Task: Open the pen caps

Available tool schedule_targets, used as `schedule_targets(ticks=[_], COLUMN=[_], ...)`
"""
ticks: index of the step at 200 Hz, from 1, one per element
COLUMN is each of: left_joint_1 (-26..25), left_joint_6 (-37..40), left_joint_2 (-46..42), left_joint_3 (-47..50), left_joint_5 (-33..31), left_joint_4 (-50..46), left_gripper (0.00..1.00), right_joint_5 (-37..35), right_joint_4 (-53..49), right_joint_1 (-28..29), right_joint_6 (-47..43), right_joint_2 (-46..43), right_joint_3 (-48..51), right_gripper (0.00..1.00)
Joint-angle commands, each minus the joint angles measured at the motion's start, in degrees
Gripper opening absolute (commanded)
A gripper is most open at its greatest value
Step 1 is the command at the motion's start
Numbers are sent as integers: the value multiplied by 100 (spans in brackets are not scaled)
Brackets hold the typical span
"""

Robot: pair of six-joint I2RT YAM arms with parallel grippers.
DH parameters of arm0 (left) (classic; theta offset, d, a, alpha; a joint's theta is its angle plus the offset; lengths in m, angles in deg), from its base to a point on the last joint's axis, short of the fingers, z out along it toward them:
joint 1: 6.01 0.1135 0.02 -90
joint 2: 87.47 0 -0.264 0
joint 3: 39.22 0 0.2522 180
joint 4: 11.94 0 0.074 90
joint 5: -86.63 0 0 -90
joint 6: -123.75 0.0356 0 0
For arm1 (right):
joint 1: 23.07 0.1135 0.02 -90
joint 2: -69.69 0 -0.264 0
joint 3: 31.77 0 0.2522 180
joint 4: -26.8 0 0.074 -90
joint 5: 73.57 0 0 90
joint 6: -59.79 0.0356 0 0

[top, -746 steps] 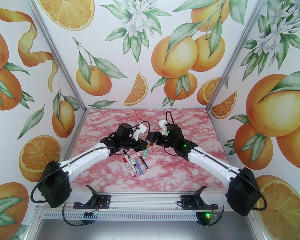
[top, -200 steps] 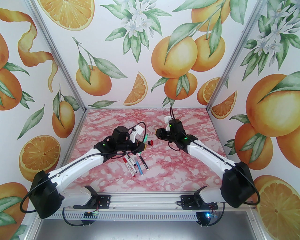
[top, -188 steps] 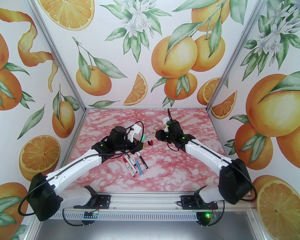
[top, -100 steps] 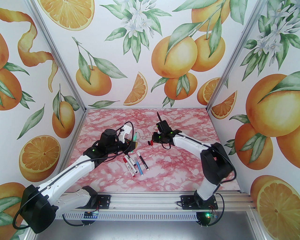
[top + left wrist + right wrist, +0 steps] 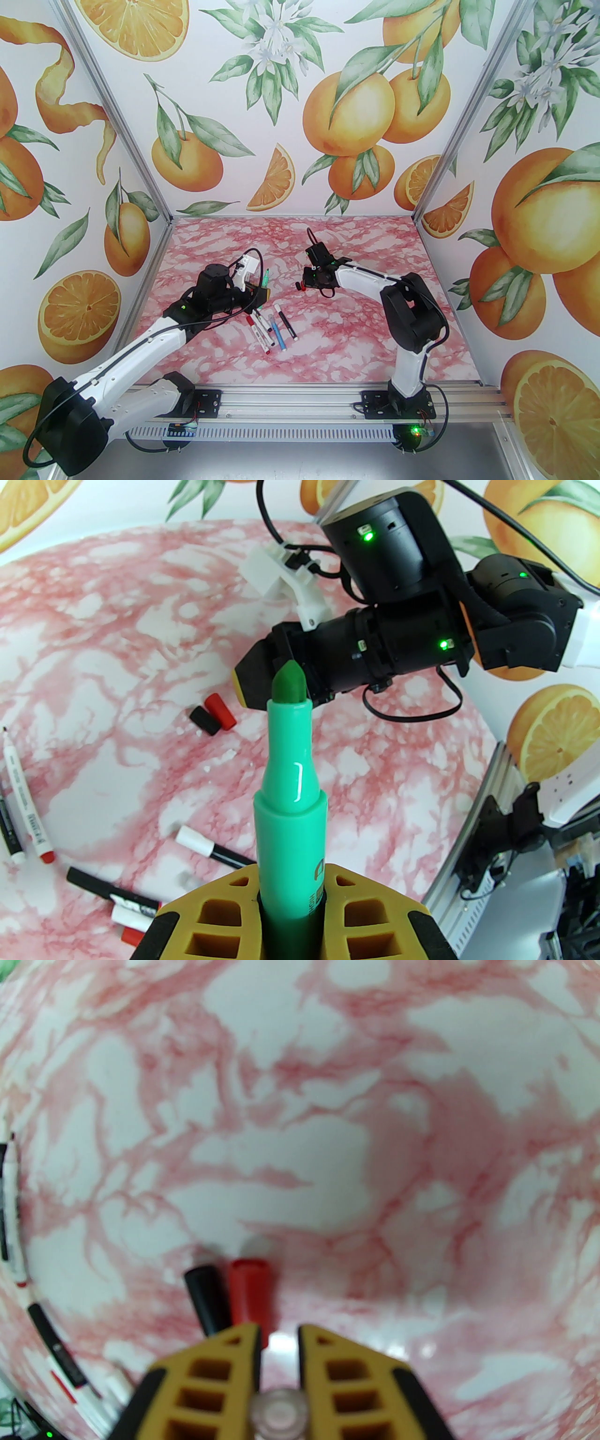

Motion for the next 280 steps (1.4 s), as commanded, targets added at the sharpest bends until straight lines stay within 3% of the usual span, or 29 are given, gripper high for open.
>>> schedule_targets(ticks=[1, 183, 231, 280], left_joint_1=[66, 95, 95, 87], left_joint_6=[27, -90, -257, -349], left_joint_2=[-114, 119, 407, 1163], left_joint_3=[19, 12, -111, -570], left_joint_5=[118, 292, -87, -709], left_joint_4=[185, 257, 62, -353], left_gripper=[7, 8, 8, 9], right_joint_5=[-181, 25, 35, 165], right_joint_4=[58, 349, 501, 870], right_joint_1=[20, -152, -140, -65], right_joint_6=[85, 107, 58, -75], right_joint_2=[168, 396, -136, -1061], right_joint_3=[-140, -126, 269, 1062], right_gripper=[17, 28, 31, 46])
